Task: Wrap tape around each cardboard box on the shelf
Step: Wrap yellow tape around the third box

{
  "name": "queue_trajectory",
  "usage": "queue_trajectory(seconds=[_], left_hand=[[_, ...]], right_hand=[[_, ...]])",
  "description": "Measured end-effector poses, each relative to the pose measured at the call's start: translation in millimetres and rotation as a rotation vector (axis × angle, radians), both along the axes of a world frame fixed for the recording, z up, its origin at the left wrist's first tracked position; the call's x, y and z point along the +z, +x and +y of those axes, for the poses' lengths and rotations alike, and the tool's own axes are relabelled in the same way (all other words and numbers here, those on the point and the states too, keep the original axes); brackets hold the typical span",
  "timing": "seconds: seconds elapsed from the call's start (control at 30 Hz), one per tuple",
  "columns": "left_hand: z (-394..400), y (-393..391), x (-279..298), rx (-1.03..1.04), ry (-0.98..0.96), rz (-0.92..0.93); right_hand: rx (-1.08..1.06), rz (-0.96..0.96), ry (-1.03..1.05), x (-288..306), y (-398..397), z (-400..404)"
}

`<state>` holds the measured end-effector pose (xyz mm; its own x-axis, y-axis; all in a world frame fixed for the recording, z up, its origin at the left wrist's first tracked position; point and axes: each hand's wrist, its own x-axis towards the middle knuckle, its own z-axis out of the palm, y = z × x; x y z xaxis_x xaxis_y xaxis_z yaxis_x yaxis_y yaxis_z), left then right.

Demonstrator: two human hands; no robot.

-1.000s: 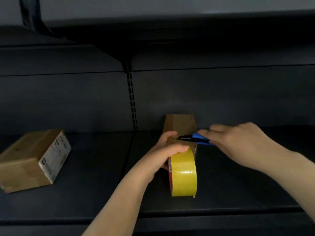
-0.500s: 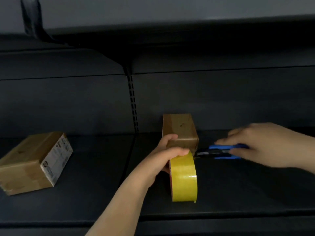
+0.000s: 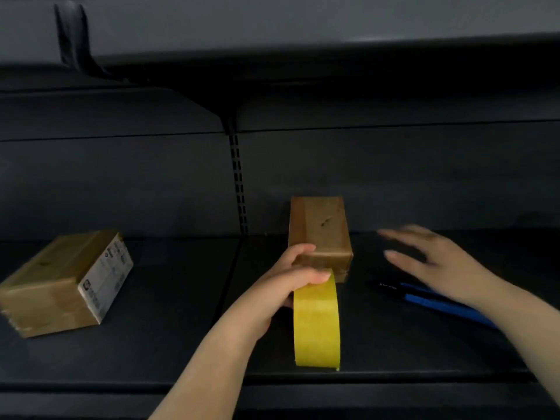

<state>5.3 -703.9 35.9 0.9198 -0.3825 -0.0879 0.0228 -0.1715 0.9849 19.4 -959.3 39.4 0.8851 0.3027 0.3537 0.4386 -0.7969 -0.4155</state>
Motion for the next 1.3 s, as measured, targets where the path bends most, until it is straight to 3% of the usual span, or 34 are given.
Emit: queue_trajectory(seconds=[0.07,0.2,0.37,0.53,0.6,0.73,0.87,0.93,1.0,1.07,1.1,1.13,1.2,1.3], left_hand=[[1,-5,1,0.005,0.021,-0.004],[-1,-9,7,0.018,0.028,-0.019],[7,-12,5,0.055,-0.062,-0.028],[29,-22,-10,-0.075,-0.071,-0.042],[42,-27,-12,0.001,-0.140,-0.067],[82,-34,-7,0.316,-0.454,-0.086],[120,-38,-1,0.493,-0.464,-0.124],[131,-37,0,0.549,-0.414,-0.170],[140,-36,-2,0.618,-0.377,-0.212],[147,-35,-5,0.674,-0.359,-0.255],[150,-34,-7,0.692,-0.351,-0.263],[153,-31,-10,0.698,-0.346,-0.263],[160,-28,-14,0.710,-0.309,-0.263],[174,-16,-23,0.643,-0.144,-0.317]], right_hand=[[0.106,-0.090,-0.007,11,7,39],[0.155,-0.081,-0.405,11,39,90],[0.175,0.033,-0.328,5,61,100],[0.169,0.049,-0.336,5,61,98],[0.166,0.040,-0.335,7,51,101],[0.225,0.041,-0.304,7,15,107],[0.260,0.005,-0.342,6,-24,112],[0.255,-0.025,-0.291,12,-35,109],[0.170,-0.093,-0.055,18,-43,97],[-0.011,-0.228,0.191,16,-47,68],[-0.131,-0.271,0.214,11,-48,50],[-0.245,-0.255,0.162,4,-50,30],[-0.385,-0.006,-0.055,-13,-55,-9],[-0.397,0.325,-0.201,-34,-65,-43]])
